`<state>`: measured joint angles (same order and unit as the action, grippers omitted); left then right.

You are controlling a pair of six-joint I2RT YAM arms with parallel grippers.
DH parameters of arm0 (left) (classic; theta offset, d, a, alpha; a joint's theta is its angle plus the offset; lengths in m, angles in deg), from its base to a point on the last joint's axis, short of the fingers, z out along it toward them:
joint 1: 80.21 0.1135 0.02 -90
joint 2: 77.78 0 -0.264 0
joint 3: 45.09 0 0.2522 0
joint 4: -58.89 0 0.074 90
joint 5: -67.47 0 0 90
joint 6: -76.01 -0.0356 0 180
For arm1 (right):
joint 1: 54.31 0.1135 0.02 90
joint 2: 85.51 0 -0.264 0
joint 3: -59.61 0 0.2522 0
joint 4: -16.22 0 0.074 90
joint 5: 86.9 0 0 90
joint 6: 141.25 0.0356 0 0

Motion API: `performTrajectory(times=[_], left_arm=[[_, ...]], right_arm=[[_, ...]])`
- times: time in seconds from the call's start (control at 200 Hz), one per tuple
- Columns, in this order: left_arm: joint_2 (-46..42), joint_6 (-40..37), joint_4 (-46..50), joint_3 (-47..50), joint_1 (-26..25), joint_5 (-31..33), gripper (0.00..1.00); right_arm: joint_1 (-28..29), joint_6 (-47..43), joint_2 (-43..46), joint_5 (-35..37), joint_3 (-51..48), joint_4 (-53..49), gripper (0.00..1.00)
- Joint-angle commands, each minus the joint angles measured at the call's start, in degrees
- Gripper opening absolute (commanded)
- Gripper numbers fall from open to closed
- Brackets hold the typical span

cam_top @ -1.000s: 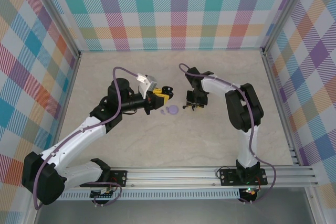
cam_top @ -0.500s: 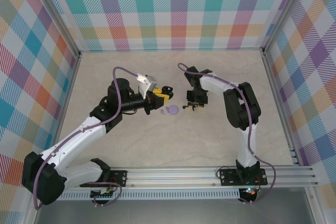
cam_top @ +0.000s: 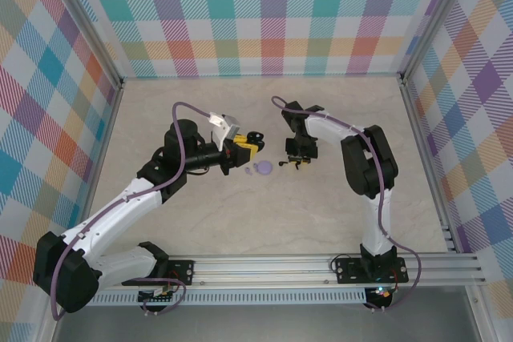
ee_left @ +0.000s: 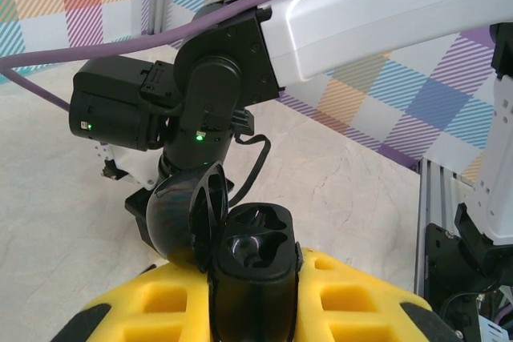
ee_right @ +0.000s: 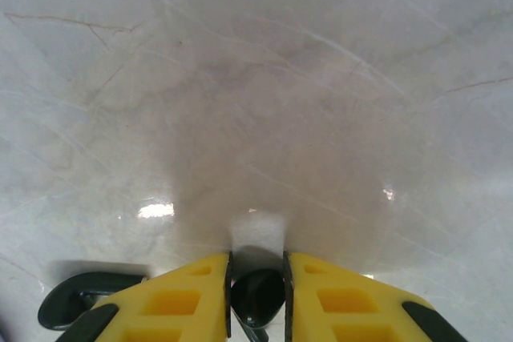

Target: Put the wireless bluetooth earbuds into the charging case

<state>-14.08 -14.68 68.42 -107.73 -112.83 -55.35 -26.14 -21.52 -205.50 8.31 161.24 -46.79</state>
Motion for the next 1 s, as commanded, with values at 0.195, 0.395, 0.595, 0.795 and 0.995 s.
performTrajectory(times=[0.195,0.395,0.595,0.795,0.995], left_arm=[[3.8,3.1,0.7,0.6,-0.8,5.5,0.06],[8.5,6.6,1.0,0.2,-0.2,8.3,0.06],[12.8,10.9,-4.1,2.1,0.3,9.3,0.07],[16.0,13.2,-9.2,3.4,0.3,9.1,0.07],[18.1,14.6,-14.7,4.7,0.3,7.8,0.07]], right_arm=[[-2.9,1.5,6.6,-5.1,-8.1,8.4,0.23],[-6.5,2.7,11.0,-13.4,-14.5,16.7,0.23],[-8.2,4.0,16.5,-18.5,-19.7,23.6,0.23],[-9.0,5.0,22.7,-23.8,-22.5,29.3,0.23],[-9.1,5.9,29.2,-29.6,-24.2,35.1,0.24]])
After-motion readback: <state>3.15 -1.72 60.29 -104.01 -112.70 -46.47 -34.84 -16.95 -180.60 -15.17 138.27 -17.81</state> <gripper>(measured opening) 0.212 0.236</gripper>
